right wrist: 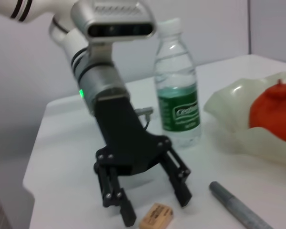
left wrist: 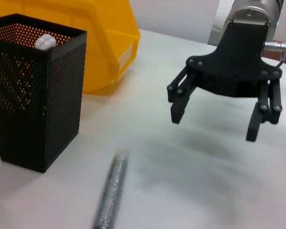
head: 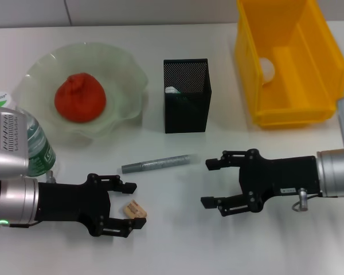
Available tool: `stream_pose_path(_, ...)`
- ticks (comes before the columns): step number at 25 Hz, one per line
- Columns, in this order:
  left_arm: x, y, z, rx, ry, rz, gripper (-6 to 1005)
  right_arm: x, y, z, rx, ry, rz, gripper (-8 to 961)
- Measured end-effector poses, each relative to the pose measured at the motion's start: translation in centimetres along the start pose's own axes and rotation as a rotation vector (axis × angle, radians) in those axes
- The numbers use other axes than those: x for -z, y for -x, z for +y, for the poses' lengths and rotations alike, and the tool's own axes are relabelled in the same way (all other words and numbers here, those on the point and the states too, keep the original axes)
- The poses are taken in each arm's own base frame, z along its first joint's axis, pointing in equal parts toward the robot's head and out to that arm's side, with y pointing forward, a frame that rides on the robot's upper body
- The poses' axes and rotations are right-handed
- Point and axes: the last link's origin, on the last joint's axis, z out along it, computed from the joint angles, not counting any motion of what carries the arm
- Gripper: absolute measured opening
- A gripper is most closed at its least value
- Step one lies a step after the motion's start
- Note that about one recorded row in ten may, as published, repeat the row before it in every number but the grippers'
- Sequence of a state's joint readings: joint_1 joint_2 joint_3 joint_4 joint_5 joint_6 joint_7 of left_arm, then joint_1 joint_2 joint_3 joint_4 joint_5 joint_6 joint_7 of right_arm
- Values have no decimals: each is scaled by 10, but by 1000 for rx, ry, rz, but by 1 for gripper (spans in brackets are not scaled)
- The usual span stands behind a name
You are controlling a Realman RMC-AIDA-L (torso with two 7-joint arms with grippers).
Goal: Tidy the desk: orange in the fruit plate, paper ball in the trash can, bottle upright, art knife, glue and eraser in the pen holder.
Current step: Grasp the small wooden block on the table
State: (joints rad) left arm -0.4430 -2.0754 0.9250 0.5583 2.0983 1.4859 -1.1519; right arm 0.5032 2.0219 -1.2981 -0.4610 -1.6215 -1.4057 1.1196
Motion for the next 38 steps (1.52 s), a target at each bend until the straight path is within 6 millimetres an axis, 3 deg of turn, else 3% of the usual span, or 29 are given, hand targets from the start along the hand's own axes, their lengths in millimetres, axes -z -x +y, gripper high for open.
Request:
stream_pose_path(18,-2,3,0,6,-7,-6,777,35,-28,17,-86,-107,-78,824)
stream_pose_path(38,-3,8,5,-34,-8,9,777,37,-27,14,-82,-111,-75,824)
